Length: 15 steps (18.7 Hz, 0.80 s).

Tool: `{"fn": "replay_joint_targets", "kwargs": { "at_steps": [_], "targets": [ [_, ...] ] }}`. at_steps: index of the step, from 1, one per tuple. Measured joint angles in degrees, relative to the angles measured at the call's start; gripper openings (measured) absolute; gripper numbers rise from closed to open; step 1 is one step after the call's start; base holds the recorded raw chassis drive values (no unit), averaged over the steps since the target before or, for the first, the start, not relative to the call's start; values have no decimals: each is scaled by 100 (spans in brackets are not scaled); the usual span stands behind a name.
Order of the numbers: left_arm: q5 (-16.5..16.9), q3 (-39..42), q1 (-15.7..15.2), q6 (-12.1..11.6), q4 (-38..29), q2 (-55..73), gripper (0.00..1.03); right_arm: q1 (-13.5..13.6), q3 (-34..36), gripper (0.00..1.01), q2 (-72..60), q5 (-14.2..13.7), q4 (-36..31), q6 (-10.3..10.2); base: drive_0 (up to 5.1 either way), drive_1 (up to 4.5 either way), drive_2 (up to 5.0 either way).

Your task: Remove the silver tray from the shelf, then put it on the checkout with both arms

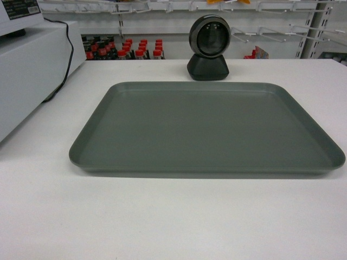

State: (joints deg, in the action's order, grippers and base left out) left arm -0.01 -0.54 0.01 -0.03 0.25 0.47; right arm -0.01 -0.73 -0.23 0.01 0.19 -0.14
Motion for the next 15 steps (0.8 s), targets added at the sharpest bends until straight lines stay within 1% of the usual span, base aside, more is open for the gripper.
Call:
{"fn": "replay_joint_targets", "kwargs": {
  "at_steps": [15],
  "targets": [
    [0, 0, 0, 0, -11, 0, 98, 0, 0, 98, 0, 0, -7, 2, 0, -418, 417]
  ]
}}
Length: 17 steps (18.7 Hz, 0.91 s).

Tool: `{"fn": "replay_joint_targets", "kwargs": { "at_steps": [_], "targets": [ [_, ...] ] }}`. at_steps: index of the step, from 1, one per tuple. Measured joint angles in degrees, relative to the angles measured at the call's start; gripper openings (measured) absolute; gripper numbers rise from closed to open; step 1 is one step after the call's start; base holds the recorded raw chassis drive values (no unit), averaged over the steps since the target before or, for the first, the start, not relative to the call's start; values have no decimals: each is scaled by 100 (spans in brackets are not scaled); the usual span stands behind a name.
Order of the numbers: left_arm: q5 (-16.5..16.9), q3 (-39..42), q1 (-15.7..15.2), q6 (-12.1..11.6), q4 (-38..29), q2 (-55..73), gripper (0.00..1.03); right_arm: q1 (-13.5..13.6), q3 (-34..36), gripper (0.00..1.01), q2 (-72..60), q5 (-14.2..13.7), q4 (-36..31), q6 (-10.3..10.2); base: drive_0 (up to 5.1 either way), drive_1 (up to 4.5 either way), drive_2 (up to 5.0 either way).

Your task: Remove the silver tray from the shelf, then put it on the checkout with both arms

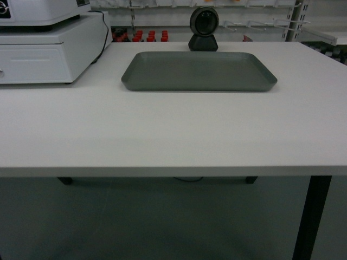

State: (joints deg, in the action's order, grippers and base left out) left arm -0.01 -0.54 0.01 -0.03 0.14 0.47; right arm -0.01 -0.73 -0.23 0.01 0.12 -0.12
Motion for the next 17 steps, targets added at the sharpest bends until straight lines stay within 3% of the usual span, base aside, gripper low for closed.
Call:
{"fn": "replay_joint_targets", "kwargs": {
  "at_steps": [2, 17],
  "targets": [
    [0, 0, 0, 0, 26, 0, 98, 0, 0, 98, 0, 0, 26, 0, -8, -308, 292],
    [2, 0, 0, 0, -2, 0, 98, 0, 0, 98, 0, -2, 2, -2, 0, 0, 0]
  ]
}}
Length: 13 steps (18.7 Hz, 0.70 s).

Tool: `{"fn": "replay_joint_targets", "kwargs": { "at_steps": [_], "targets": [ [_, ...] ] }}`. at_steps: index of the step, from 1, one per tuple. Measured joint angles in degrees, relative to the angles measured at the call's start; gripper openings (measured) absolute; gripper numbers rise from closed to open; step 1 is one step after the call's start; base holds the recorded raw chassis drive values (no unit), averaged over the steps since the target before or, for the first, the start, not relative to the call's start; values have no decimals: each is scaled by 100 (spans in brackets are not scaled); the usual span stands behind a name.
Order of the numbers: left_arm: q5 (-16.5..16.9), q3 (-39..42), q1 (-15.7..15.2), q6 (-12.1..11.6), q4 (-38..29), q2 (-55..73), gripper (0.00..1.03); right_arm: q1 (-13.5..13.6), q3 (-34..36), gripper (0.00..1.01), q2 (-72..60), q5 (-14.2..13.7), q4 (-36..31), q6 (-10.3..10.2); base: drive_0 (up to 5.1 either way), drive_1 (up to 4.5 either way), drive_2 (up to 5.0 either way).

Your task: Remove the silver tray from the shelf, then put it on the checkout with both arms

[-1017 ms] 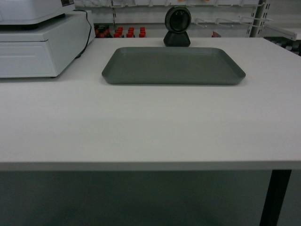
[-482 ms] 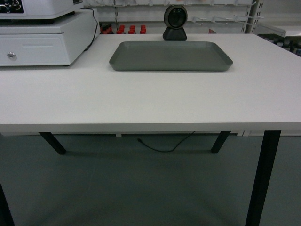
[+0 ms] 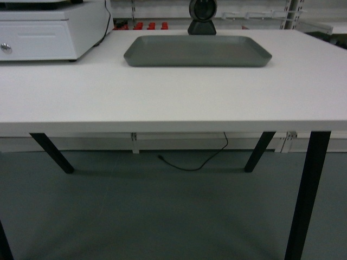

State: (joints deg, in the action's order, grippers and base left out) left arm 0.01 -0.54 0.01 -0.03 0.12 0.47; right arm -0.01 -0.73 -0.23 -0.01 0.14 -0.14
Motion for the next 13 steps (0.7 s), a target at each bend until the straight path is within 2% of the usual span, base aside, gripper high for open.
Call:
{"fn": "replay_joint_targets", "kwargs": {
  "at_steps": [13],
  "targets": [
    [4, 0, 0, -4, 17, 0, 98, 0, 0, 98, 0, 0, 9, 13, 0, 0, 0]
  ]
}}
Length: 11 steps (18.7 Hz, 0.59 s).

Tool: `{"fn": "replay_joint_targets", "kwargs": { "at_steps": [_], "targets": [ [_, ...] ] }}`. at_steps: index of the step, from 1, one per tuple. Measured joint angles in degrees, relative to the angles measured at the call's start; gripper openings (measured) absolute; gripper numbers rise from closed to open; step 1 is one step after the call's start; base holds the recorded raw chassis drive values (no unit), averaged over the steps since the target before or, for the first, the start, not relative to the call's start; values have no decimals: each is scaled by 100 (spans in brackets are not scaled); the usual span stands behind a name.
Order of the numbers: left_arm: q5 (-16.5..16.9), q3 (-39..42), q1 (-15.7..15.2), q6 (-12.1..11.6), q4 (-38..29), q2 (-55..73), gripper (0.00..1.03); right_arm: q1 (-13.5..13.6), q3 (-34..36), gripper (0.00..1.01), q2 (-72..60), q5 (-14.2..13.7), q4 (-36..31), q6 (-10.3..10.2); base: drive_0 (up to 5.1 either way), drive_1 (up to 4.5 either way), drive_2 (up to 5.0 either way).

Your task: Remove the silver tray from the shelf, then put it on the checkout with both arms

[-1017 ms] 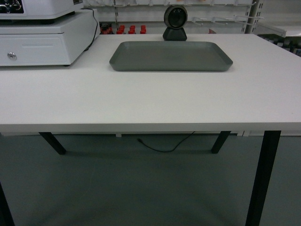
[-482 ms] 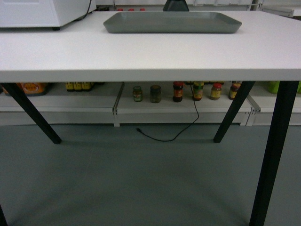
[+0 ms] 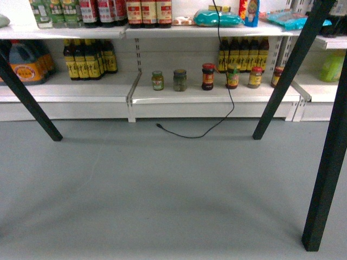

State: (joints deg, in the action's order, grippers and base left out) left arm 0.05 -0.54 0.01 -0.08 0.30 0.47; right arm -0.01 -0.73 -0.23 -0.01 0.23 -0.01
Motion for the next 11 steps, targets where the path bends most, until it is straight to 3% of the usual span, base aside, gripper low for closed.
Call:
{"fn": "replay_joint_targets", "kwargs": {
  "at_steps": [11],
  "targets": [
    [-7, 0, 0, 4, 2, 0, 98, 0, 0, 98, 0, 2, 7, 4, 0, 0, 0]
  ]
}}
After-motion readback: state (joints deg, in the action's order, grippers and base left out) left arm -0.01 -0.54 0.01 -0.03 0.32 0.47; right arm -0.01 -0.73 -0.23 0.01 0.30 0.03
